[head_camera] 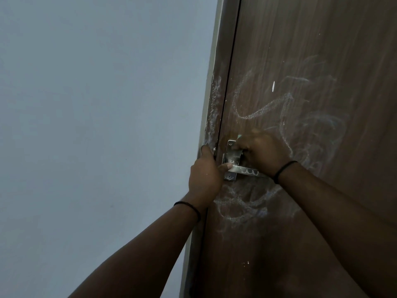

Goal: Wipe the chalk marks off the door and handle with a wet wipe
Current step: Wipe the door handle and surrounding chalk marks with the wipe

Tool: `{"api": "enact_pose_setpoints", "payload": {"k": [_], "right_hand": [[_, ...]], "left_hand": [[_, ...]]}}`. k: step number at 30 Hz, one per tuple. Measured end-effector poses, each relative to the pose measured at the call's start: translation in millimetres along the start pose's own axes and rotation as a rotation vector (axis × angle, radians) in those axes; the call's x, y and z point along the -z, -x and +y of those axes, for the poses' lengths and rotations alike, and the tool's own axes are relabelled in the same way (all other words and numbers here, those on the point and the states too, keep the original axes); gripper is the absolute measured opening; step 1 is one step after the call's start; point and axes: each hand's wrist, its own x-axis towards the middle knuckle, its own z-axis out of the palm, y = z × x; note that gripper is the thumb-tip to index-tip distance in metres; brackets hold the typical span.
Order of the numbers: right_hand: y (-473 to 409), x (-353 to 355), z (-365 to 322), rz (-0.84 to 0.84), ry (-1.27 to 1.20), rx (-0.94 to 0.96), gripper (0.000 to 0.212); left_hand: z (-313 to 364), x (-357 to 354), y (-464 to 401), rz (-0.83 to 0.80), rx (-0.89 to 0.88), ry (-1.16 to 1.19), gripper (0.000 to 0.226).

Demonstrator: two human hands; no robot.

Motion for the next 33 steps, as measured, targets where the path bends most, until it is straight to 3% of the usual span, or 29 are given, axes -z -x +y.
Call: {"api": "enact_pose_setpoints", "payload": {"k": [2,5,8,11,14,24,26,29,33], "right_hand": [[5,-4,-3,-0.064,-0.008,0.042,0.023],[7,-6,-2,-0.028,-0.111,-0.086,0.026],[9,-7,-1,-0.107,-0.082,-0.123,0.025],[11,-2,7,0.003,-0.134,-0.274,0.024],[21,-6,5,-0.108,-0.141,-0.277,0.025],[4,-16,-13,0.371,-0.396,-0.566,0.019],[-1,-21,-20,0.395,-0.472,-0.571,0.021],[-3,-26,-26,0.389,-0.378,-0.497,0.011],[-4,-25,-28,0.383,-0.329,-0.582,0.007]], "left_hand": [[1,-1,1,-0.001,-0.004,0.0,0.045],[1,0,-1,-0.014,-0.01,-0.026,0.042],[1,1,-3,-0.03,-0.018,-0.034,0.039],[1,3,-3,-0.046,-0.03,-0.058,0.038],[1,3,-2,-0.045,-0.042,-0.049,0.037],[-2,2,-3,-0.031,-0.047,-0.054,0.037],[-1,1,-4,-0.025,-0.042,-0.053,0.037],[0,0,-2,-0.01,-0.047,-0.052,0.036],[0,1,0,-0.007,-0.066,-0.054,0.036]]}}
